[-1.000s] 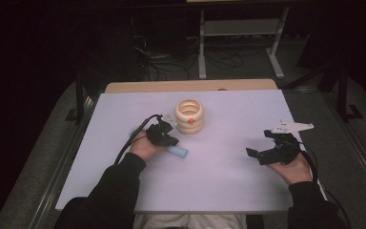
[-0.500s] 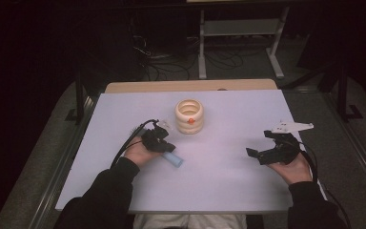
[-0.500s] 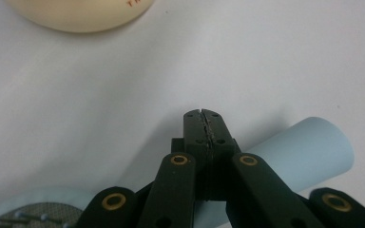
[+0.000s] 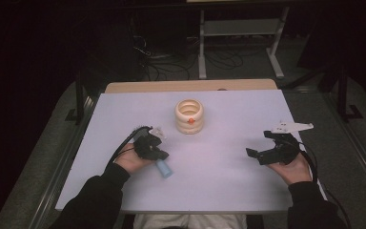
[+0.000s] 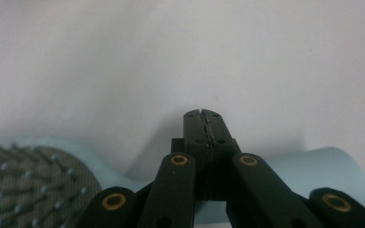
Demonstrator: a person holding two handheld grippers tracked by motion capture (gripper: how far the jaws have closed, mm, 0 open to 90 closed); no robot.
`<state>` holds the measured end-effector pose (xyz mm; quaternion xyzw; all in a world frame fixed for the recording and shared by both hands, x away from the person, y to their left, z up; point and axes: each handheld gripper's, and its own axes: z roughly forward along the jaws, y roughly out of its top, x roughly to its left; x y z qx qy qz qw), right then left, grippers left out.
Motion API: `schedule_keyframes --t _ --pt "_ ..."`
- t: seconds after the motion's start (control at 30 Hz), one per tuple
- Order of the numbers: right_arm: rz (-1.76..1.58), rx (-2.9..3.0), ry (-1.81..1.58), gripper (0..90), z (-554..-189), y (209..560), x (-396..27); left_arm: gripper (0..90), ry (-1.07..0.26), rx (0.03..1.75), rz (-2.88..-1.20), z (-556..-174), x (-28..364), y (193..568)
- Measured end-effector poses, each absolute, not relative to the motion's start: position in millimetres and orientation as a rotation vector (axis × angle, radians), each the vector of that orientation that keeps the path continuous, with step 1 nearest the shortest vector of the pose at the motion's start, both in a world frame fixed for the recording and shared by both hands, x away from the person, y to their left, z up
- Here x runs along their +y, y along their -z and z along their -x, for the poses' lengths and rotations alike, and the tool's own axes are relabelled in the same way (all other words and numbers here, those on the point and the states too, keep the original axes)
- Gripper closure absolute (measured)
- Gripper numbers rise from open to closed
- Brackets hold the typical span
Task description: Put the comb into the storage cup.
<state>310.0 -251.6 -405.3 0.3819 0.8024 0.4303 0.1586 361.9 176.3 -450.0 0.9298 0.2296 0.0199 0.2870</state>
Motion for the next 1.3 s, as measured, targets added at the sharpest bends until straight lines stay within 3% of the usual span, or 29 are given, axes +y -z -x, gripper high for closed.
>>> schedule_keyframes --t 1.3 --pt "-1.103 2.31 -1.224 0.0 -310.1 408.2 -250.2 89.7 -0.058 0.653 -2.447 -342.5 246.4 447.4"
